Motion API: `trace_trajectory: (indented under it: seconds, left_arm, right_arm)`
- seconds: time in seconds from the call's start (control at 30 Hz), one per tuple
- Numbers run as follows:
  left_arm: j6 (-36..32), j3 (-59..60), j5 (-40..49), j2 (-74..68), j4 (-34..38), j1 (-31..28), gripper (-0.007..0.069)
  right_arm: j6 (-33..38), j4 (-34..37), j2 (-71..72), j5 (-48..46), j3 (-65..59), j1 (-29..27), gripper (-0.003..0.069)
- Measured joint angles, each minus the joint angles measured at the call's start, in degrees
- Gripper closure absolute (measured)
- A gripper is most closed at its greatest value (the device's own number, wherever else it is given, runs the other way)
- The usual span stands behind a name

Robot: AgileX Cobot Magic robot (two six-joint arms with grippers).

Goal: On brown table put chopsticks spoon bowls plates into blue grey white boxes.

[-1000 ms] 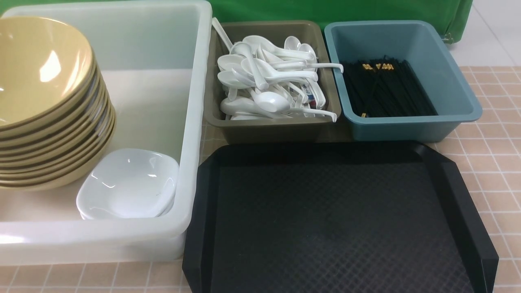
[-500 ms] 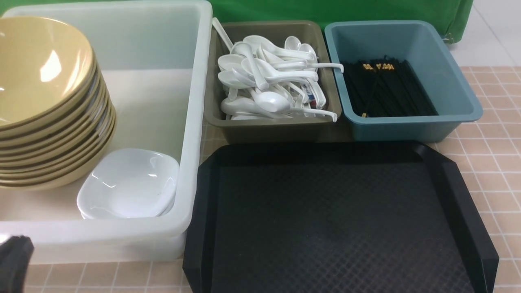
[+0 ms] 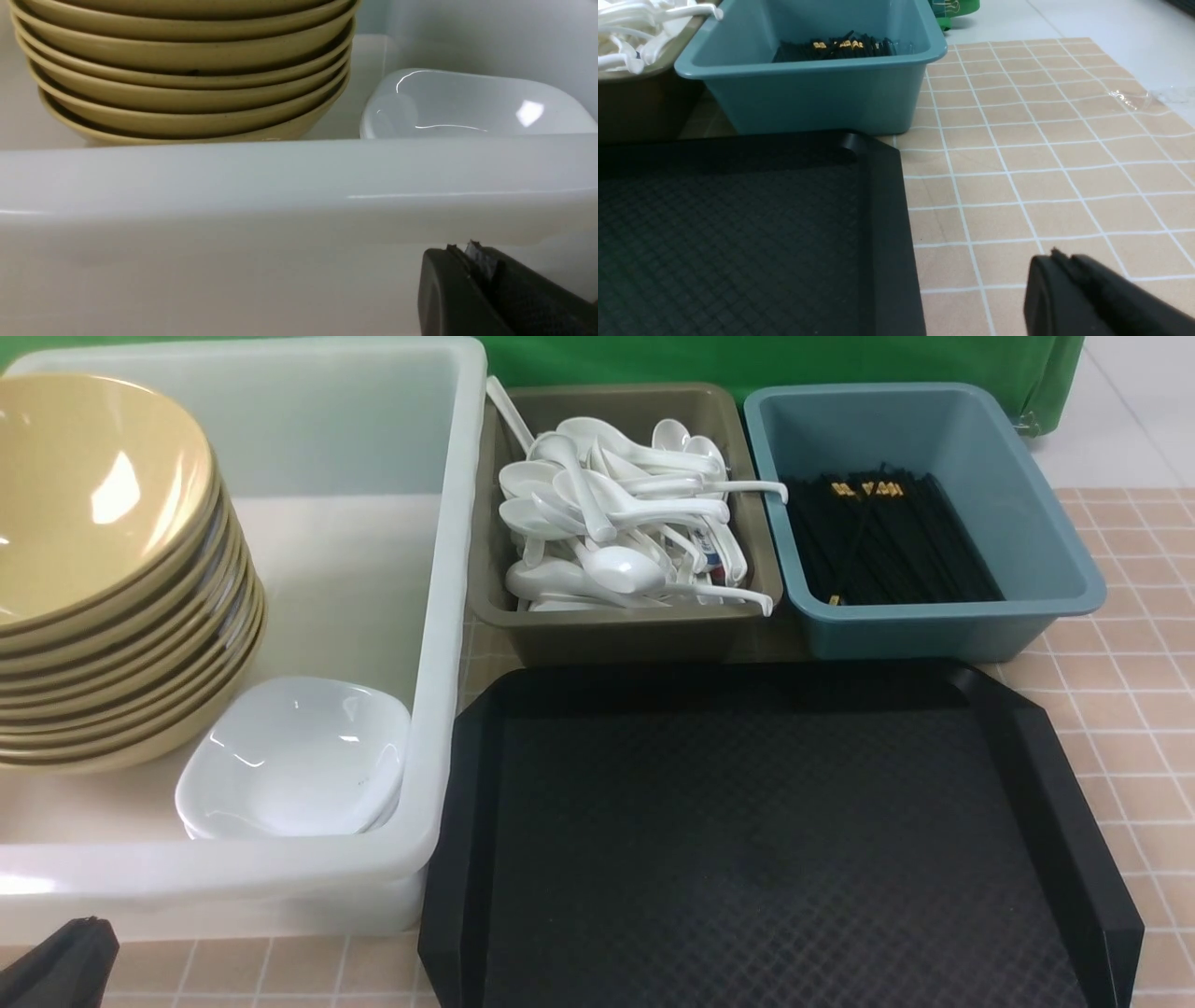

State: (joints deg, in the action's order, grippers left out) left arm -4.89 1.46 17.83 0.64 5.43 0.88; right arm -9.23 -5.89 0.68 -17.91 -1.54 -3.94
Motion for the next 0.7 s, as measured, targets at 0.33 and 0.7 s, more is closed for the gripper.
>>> trace_trajectory:
  seconds: [0.33,0.7]
  left_arm:
    - [0.0,0.0,0.0,0.0,0.0,0.0,0.0623]
    - [0.0,0.0,0.0,0.0,-1.4,0.0,0.0623]
  right_arm:
    - [0.0,0.0,0.0,0.0,0.0,0.0,0.058]
    - [0.0,0.0,0.0,0.0,0.0,0.0,0.058]
